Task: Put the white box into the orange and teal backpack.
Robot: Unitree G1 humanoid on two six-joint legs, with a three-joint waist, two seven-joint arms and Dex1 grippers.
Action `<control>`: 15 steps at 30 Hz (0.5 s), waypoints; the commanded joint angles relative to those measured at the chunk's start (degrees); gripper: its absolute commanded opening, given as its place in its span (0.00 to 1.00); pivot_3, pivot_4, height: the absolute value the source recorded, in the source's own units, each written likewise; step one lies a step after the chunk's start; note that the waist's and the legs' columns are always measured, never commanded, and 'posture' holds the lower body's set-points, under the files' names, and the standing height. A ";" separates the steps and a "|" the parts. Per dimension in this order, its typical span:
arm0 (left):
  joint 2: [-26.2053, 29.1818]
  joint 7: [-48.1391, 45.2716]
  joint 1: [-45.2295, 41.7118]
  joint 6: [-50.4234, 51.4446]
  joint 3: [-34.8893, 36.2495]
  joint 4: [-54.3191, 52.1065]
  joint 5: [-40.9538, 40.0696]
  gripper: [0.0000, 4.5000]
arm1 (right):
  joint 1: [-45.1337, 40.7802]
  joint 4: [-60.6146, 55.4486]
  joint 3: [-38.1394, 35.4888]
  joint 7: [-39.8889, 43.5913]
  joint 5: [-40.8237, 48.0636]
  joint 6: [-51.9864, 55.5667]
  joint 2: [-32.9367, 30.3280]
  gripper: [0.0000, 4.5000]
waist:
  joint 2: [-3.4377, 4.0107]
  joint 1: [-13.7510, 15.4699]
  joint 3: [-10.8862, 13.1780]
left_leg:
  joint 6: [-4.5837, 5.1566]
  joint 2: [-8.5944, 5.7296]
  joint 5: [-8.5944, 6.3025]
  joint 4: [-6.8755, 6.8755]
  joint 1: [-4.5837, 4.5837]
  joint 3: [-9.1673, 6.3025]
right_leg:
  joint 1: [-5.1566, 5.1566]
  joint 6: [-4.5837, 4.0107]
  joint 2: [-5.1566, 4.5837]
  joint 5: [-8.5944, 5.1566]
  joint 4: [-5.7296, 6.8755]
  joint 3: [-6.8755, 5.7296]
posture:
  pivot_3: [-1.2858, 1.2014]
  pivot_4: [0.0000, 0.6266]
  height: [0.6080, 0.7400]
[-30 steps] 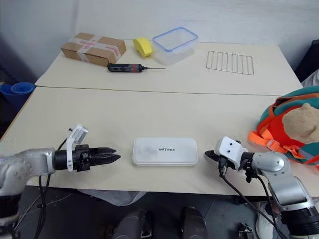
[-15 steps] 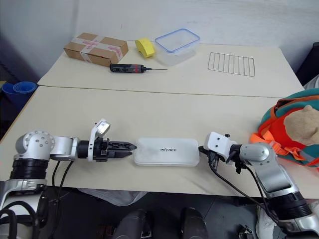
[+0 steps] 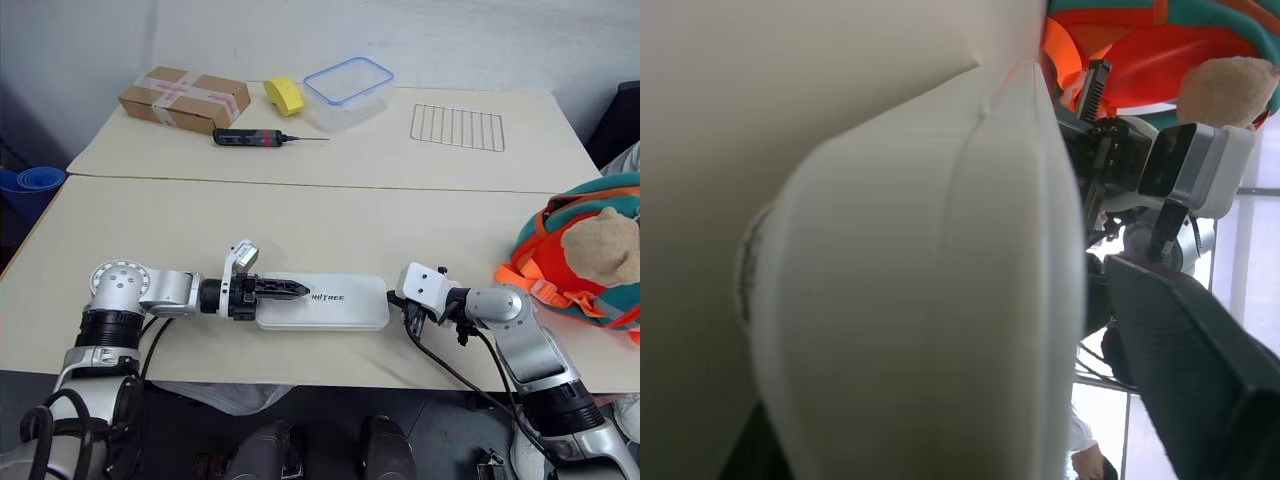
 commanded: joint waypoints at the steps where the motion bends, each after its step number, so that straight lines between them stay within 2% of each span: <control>1: -0.65 -1.81 0.85 0.05 2.11 -5.39 -3.20 0.47 | 5.18 -6.54 -7.20 0.23 11.16 1.82 3.00 0.04 | 0.00 0.21 0.00 | 0.00 0.00 0.00 -0.02 -0.03 0.00 | -0.04 0.00 0.01 0.00 0.00 0.00 | 0.52 0.24 1.00; 3: 0.67 -5.06 2.77 -1.66 0.72 -12.60 0.56 0.35 | 11.13 -9.12 -11.29 1.51 13.84 0.65 2.11 0.12 | 0.00 0.50 0.00 | 0.00 -0.01 0.00 -0.09 -0.09 -0.06 | -0.04 0.00 0.01 0.00 -0.01 -0.05 | 0.52 0.24 1.00; 4: 1.94 -7.35 3.53 -1.76 -0.61 -15.67 1.85 0.34 | 14.33 -11.25 -14.46 0.68 16.19 1.85 2.45 0.19 | 0.00 0.56 0.00 | 0.00 -0.04 0.00 -0.13 -0.12 -0.06 | -0.06 0.00 0.01 0.00 -0.02 -0.06 | 0.52 0.24 1.00; 7: 7.73 -23.33 7.32 -14.31 -8.75 -27.92 11.62 0.49 | 23.26 -17.34 -23.15 -0.05 23.26 2.65 3.60 0.39 | 0.00 0.72 0.00 | 0.00 -0.10 -0.01 -0.20 -0.09 -0.02 | -0.05 0.01 0.09 0.01 -0.06 -0.03 | 0.52 0.24 1.00; 11: 7.13 -39.73 10.12 -34.20 -10.21 -29.92 21.09 0.49 | 35.82 -21.98 -34.06 -0.20 29.08 2.58 4.76 0.68 | 0.07 1.37 -0.01 | -0.10 -0.07 -0.05 -0.26 0.06 0.15 | 0.00 0.00 0.27 -0.01 -0.33 0.10 | 0.52 0.24 1.00; 15: 7.20 -55.34 12.24 -56.20 -15.14 -29.99 34.13 0.49 | 51.20 -18.83 -51.77 -0.78 30.95 -2.72 10.61 0.98 | 0.14 2.14 -0.05 | -0.26 -0.07 -0.14 -0.42 0.03 0.19 | -0.06 0.00 0.05 0.00 -0.47 0.12 | 0.52 0.24 1.00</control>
